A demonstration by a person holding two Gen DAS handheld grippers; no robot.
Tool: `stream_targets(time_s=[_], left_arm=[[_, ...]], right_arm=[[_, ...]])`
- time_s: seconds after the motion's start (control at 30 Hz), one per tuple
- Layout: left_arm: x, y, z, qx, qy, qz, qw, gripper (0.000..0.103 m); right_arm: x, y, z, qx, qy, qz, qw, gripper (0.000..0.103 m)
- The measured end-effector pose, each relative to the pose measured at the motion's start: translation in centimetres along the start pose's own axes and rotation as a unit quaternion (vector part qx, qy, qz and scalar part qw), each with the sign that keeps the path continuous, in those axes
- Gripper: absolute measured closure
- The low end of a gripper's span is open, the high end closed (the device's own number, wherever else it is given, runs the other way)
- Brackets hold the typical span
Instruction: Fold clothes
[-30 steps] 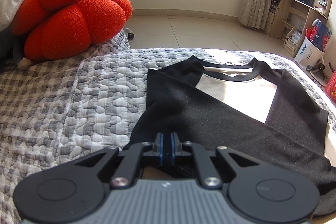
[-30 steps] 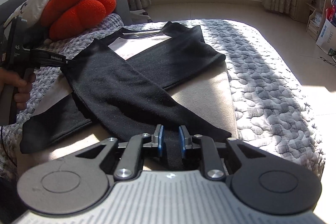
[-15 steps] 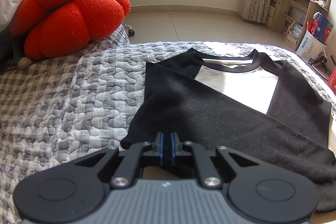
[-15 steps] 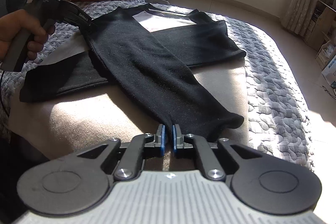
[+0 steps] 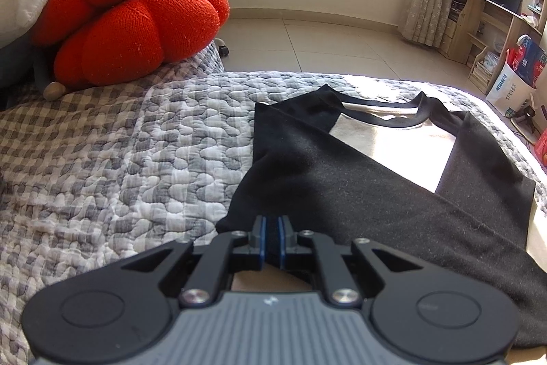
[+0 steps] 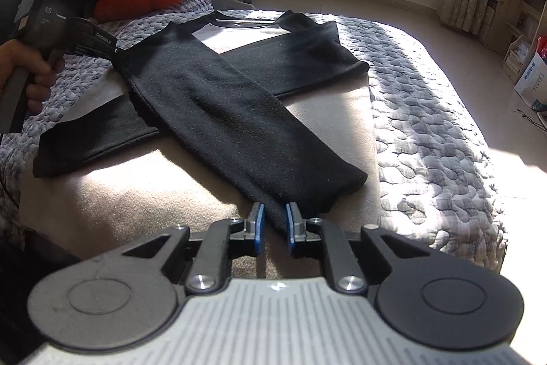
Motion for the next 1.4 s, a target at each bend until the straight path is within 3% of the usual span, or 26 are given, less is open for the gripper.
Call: stream_targets(time_s=[0.03,0.1,0.33,0.47,0.57,0.8,1.07,1.33,1.37,1.4], left_arm=[[-0.4,-0.1,-0.1,-0.006,0.003,0.003,1.0000,0.095],[-1.1,-0.5,-0.2,-0.019,0.008,0.007,0.9998,0.095],[-3.0,-1.2,0.4,-0.045,0.016,-0.001,0.9989,0.090],[-4.2,-0.2,1.3,-0.065,0.000,-0.001,0.9979,0.086],[-6.3,0.8,2.9,-0.096,-0.002,0.028,0.9950,0.075],[-10.7,0.5,7.6,-0.163,0.018,0.077,0.9834,0.067],[-12.6,0.1,10.5,-0.176,0.030,0.072,0.9813,0.062],[-13.1,0.2,13.6,-0.186,0.007,0.058,0.9809,0.062],[-12.9,0.4,13.8,-0.183,0.001,0.059,0.9813,0.064],[-12.6,0.6,14.0,-0.180,-0.005,0.057,0.9820,0.067]], right_arm=[[-0.1,0.3,0.1,0.005,-0.002,0.005,1.000,0.077],[-0.1,0.9,0.4,0.016,-0.007,0.016,1.000,0.073],[-0.8,2.6,0.9,0.058,-0.009,0.019,0.998,0.071],[-1.1,3.2,1.0,0.080,-0.007,0.021,0.997,0.069],[-1.3,3.9,1.1,0.103,-0.004,0.028,0.994,0.057],[-1.9,7.0,2.1,0.188,-0.013,0.011,0.982,0.046],[-2.3,9.1,3.4,0.246,-0.029,-0.016,0.969,0.045],[-2.5,8.1,4.3,0.218,-0.027,-0.027,0.975,0.045],[-2.6,8.0,4.5,0.214,-0.027,-0.028,0.976,0.048],[-2.6,7.9,4.6,0.211,-0.027,-0.029,0.977,0.069]])
Point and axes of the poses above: each gripper's, at about its wrist camera, not at the fingertips, and x roughly the way its jaws point, y to its right, z to its underside, the point moved 1 cm from there along x, roughly the way its jaws point, and after that the axes turned 13 degrees about z, right-handed, at the moved point
